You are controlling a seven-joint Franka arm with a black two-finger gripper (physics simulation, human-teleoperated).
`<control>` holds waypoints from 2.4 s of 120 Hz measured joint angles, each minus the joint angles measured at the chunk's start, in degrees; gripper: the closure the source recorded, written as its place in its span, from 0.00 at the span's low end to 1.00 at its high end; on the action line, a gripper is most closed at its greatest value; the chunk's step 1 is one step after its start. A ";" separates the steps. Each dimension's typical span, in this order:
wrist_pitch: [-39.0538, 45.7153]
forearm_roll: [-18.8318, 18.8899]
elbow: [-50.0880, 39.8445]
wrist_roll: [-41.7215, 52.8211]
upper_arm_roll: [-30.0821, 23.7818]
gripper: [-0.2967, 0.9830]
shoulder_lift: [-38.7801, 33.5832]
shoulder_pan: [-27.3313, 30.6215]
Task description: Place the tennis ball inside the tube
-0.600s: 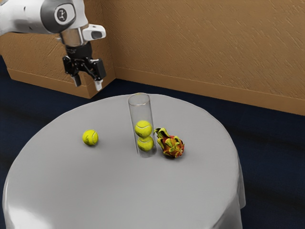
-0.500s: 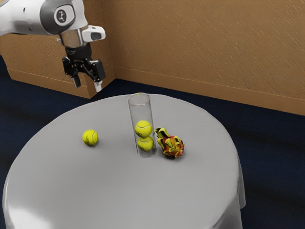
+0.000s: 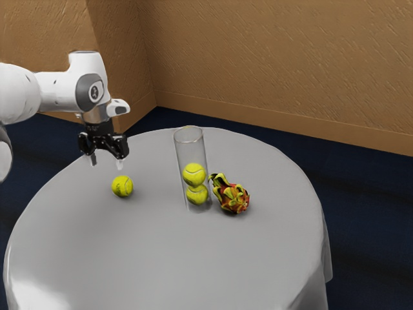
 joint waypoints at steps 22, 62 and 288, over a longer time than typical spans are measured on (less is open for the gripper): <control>5.30 -3.87 0.05 1.81 -2.04 0.25 5.56 2.03; 9.88 -6.78 -0.72 4.21 -3.29 0.25 9.85 2.81; 3.44 -5.21 10.48 7.01 -4.56 0.47 -0.46 -3.87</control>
